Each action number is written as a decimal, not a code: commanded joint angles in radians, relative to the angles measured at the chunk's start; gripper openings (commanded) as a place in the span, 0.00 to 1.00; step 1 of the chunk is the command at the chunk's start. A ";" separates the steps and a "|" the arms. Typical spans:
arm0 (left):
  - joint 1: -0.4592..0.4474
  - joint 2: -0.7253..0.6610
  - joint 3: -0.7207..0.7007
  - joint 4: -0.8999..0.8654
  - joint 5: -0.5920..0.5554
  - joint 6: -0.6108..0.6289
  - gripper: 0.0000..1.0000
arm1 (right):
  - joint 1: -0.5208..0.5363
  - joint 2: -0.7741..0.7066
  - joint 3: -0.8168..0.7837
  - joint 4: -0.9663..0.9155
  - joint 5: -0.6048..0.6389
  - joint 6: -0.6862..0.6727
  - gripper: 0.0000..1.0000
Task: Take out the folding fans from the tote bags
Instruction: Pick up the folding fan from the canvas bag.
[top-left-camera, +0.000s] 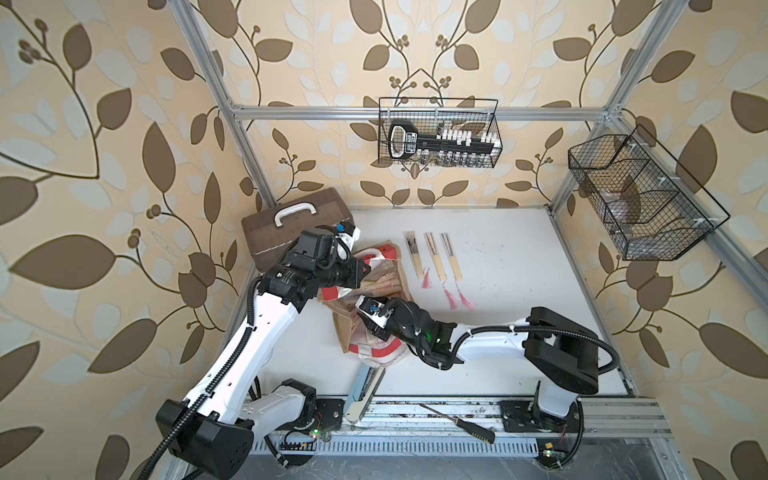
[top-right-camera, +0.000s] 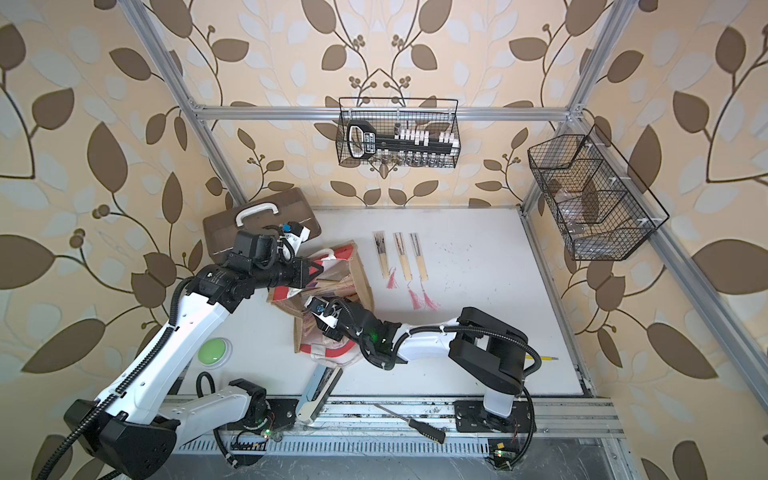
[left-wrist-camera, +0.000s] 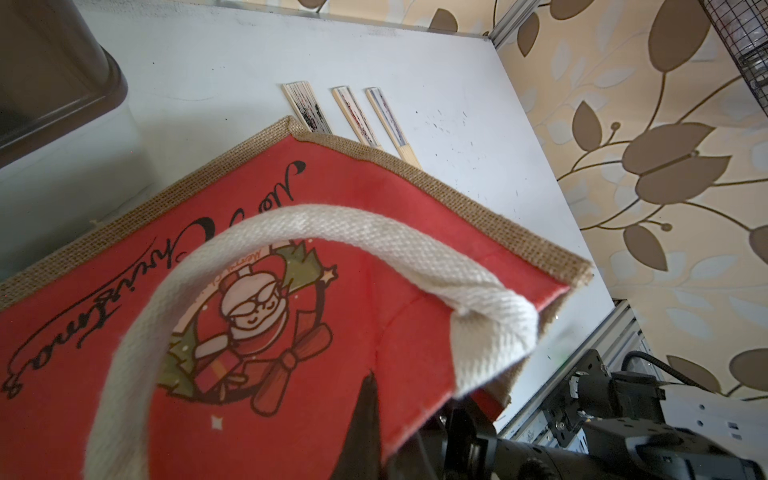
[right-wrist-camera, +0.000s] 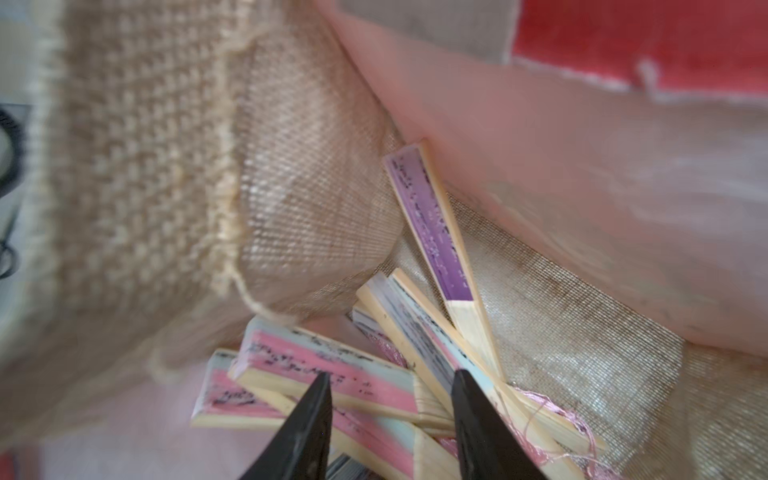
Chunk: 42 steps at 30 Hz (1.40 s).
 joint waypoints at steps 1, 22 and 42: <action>0.005 -0.025 0.039 0.012 0.044 -0.004 0.00 | -0.016 -0.026 -0.005 -0.063 -0.096 -0.072 0.47; 0.004 -0.013 0.035 0.018 0.050 -0.009 0.00 | 0.035 -0.275 -0.121 -0.349 -0.238 -0.289 0.49; 0.004 -0.019 0.032 0.021 0.051 -0.010 0.00 | 0.084 -0.160 -0.042 -0.399 -0.087 -0.307 0.46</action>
